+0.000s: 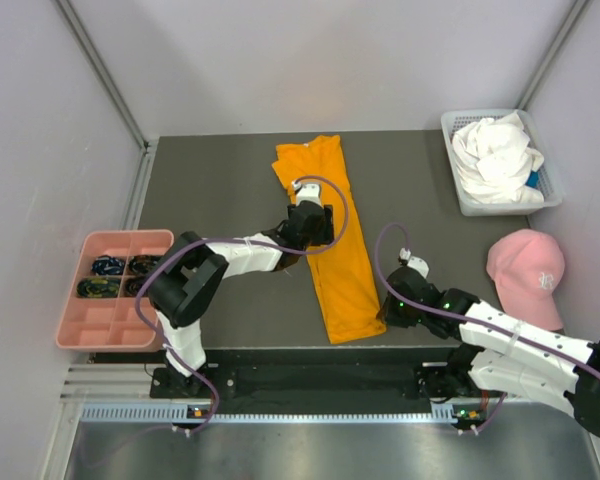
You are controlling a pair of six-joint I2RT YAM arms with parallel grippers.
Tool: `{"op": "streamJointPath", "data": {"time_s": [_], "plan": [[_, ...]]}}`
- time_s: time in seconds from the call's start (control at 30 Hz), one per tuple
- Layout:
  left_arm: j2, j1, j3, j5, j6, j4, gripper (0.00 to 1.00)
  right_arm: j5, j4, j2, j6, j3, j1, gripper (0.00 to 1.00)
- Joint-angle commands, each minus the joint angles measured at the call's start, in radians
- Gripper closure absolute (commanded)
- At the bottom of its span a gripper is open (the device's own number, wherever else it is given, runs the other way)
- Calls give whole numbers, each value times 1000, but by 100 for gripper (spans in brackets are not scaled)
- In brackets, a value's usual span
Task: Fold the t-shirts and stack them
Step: Rotate the tshirt 90 degrees
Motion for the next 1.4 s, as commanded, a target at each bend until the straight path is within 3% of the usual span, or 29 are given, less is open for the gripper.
{"op": "streamJointPath", "data": {"time_s": [0.0, 0.23, 0.43, 0.73, 0.93, 1.03, 1.37], "plan": [[13, 9, -22, 24, -43, 72, 32, 12, -9, 1, 3, 4, 13, 97], [69, 26, -65, 58, -112, 97, 32, 24, -28, -8, 6, 5, 13, 98], [102, 78, -143, 178, -210, 177, 32, 29, -46, -26, 12, 1, 15, 98], [67, 83, -165, 152, -204, 147, 32, 86, -117, -49, 43, 13, 13, 97], [55, 86, -162, 142, -195, 127, 32, 153, -209, -95, 99, 25, 15, 92], [52, 87, -162, 139, -188, 119, 32, 178, -247, -127, 127, 25, 13, 84], [39, 98, -163, 130, -179, 105, 32, 193, -282, -143, 156, 22, 15, 83]]}}
